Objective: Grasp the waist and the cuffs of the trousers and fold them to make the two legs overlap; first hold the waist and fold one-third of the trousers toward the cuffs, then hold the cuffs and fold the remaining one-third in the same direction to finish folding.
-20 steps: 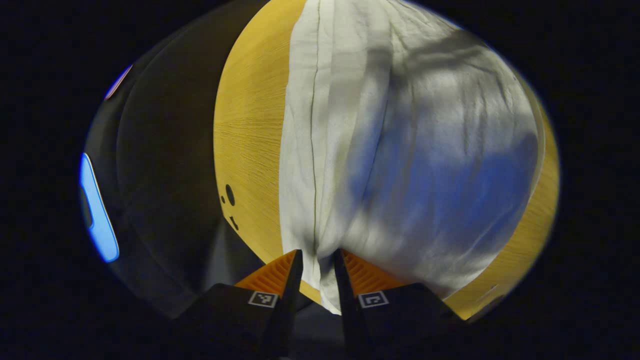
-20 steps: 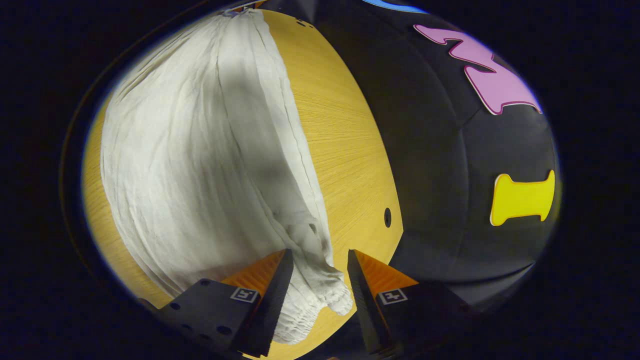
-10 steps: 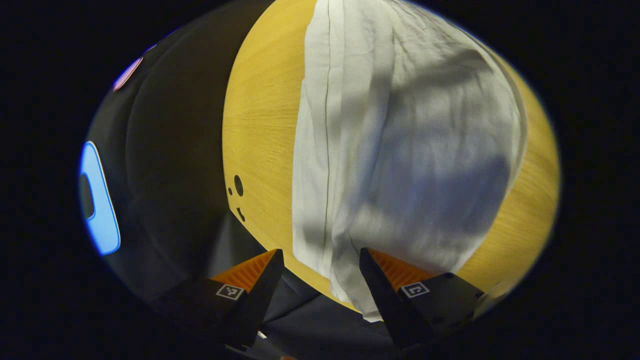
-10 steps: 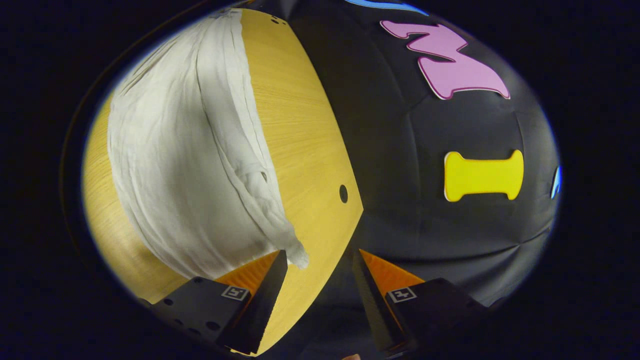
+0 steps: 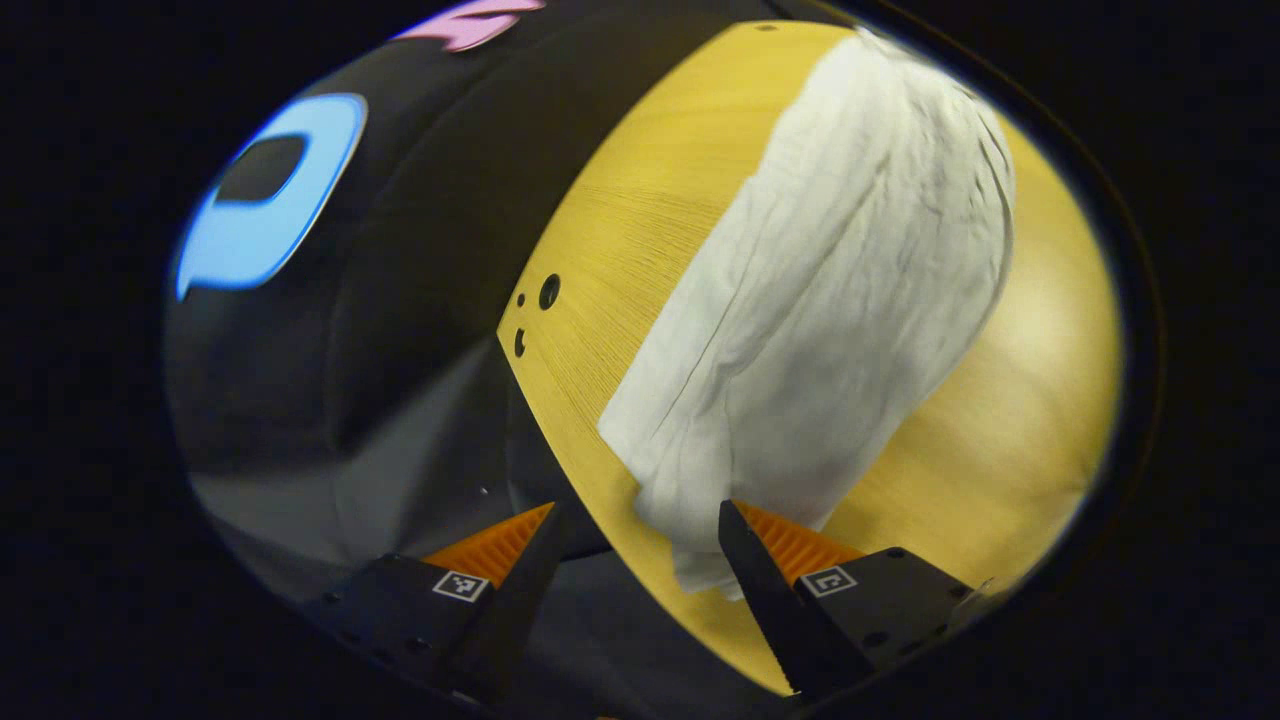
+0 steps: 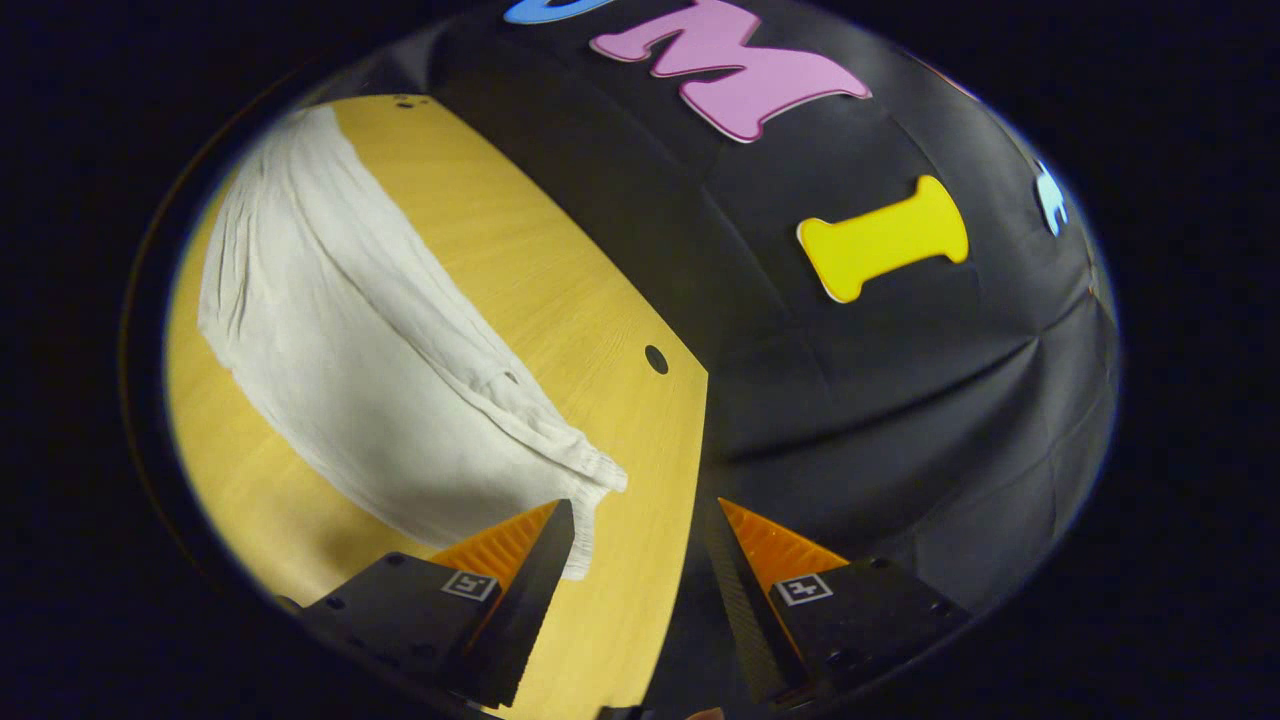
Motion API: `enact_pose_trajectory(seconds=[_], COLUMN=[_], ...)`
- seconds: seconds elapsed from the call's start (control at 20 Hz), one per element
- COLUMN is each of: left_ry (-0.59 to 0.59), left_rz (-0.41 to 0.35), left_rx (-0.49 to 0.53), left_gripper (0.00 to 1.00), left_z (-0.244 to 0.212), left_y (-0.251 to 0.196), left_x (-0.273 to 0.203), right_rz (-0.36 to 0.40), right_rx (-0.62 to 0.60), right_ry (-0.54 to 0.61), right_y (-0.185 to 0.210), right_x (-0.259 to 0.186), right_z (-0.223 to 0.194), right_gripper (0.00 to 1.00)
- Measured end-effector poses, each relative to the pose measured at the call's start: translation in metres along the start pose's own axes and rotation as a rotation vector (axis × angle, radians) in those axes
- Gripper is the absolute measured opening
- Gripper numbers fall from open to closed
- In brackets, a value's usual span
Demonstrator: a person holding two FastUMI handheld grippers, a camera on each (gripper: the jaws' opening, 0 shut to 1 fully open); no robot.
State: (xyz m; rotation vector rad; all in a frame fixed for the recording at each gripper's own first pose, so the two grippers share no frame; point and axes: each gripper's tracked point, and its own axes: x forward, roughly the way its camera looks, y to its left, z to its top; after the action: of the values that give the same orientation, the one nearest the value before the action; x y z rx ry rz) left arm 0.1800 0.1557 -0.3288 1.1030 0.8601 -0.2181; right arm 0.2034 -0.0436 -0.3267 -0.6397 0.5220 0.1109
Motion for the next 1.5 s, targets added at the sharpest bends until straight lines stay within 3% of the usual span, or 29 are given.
enact_pose_trajectory(seconds=[0.15, 0.35, 0.55, 0.6, 0.7, 0.75, 0.85, 0.9, 1.05, 1.1, 1.15, 1.2, 1.5], left_ry=[-0.034, -0.132, -0.326, -0.362, -0.375, -0.364, -0.346, -0.344, -0.305, -0.294, -0.282, -0.276, -0.210], left_rz=[-0.044, -0.129, -0.323, -0.341, -0.327, -0.321, -0.324, -0.320, -0.303, -0.304, -0.304, -0.304, -0.282], left_rx=[-0.308, -0.879, -1.471, -1.601, -1.782, -1.819, -1.860, -1.870, -1.885, -1.885, -1.883, -1.882, -1.886], left_gripper=[0.96, 0.97, 0.99, 0.94, 0.95, 0.91, 0.91, 0.95, 0.91, 0.95, 0.91, 0.95, 0.95], left_z=[-0.003, 0.006, 0.039, 0.042, 0.030, 0.024, 0.018, 0.015, 0.009, 0.008, 0.007, 0.007, 0.004], left_y=[-0.016, -0.030, -0.028, -0.025, -0.020, -0.023, -0.026, -0.026, -0.029, -0.031, -0.032, -0.033, -0.046], left_x=[-0.001, -0.017, -0.040, -0.040, -0.039, -0.039, -0.042, -0.043, -0.045, -0.046, -0.048, -0.050, -0.049], right_rz=[0.026, 0.072, 0.085, 0.087, 0.095, 0.088, 0.083, 0.083, 0.084, 0.078, 0.071, 0.069, 0.025], right_rx=[0.211, 0.540, 0.895, 0.975, 1.129, 1.198, 1.322, 1.370, 1.479, 1.507, 1.529, 1.551, 1.662], right_ry=[-0.002, -0.002, 0.068, 0.091, 0.127, 0.146, 0.186, 0.213, 0.273, 0.285, 0.296, 0.309, 0.341], right_y=[0.012, 0.025, 0.033, 0.037, 0.042, 0.042, 0.047, 0.050, 0.057, 0.059, 0.060, 0.060, 0.055], right_x=[-0.014, -0.023, -0.022, -0.021, -0.018, -0.018, -0.011, -0.007, 0.002, 0.007, 0.011, 0.012, 0.040], right_z=[0.014, 0.028, 0.015, 0.009, -0.003, -0.009, -0.022, -0.032, -0.049, -0.055, -0.059, -0.062, -0.078], right_gripper=[0.85, 0.85, 0.86, 0.86, 0.86, 0.86, 0.87, 0.87, 0.87, 0.87, 0.87, 0.87, 0.87])
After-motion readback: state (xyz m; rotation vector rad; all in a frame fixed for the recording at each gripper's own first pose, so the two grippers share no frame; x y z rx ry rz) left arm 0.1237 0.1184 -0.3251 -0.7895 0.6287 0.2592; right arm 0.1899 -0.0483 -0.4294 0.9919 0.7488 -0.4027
